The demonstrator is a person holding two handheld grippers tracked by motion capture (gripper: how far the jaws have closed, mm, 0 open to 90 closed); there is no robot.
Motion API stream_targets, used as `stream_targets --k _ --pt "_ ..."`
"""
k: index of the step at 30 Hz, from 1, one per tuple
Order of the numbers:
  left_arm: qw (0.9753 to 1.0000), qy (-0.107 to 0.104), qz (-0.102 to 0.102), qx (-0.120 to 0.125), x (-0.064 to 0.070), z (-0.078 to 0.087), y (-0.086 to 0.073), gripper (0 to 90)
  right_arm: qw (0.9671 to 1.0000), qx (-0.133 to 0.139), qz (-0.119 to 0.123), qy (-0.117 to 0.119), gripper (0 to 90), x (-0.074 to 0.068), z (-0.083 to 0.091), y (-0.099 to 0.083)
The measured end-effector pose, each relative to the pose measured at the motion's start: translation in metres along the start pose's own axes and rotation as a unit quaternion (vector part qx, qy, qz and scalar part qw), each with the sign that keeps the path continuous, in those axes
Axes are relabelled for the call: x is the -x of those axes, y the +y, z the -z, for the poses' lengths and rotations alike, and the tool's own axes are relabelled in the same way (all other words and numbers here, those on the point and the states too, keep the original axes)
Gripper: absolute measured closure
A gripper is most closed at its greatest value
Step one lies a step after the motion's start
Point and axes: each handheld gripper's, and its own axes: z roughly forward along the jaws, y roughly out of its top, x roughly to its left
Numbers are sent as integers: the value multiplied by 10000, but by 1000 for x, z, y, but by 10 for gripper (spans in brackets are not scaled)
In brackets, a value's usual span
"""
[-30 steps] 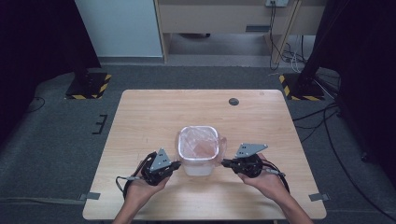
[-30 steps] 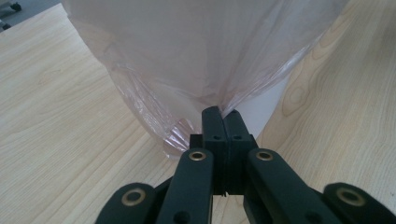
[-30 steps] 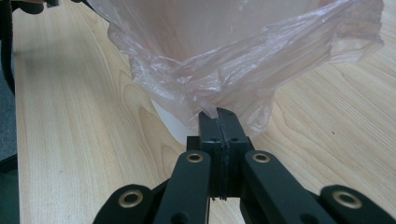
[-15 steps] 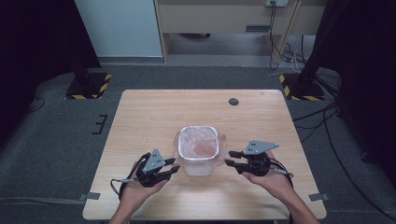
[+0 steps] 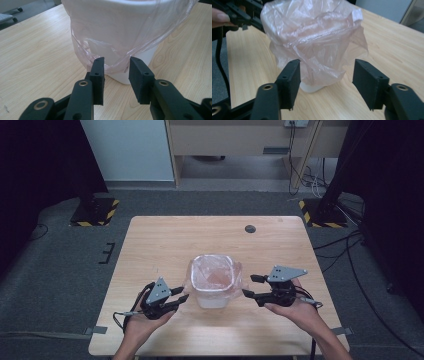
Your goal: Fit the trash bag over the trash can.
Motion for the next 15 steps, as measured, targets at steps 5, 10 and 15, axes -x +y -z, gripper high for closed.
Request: stream_targets --k 5,10,15 --pt "10000 -34 -33 -28 0 -2 1 653 9999 -98 -16 -38 366 3 4 -8" --pt "10000 -48 -77 11 3 -1 2 653 9998 210 -67 -22 382 4 8 5" --pt "9999 -75 -125 -19 4 -3 2 657 9990 404 -188 -87 420 8 5 18"
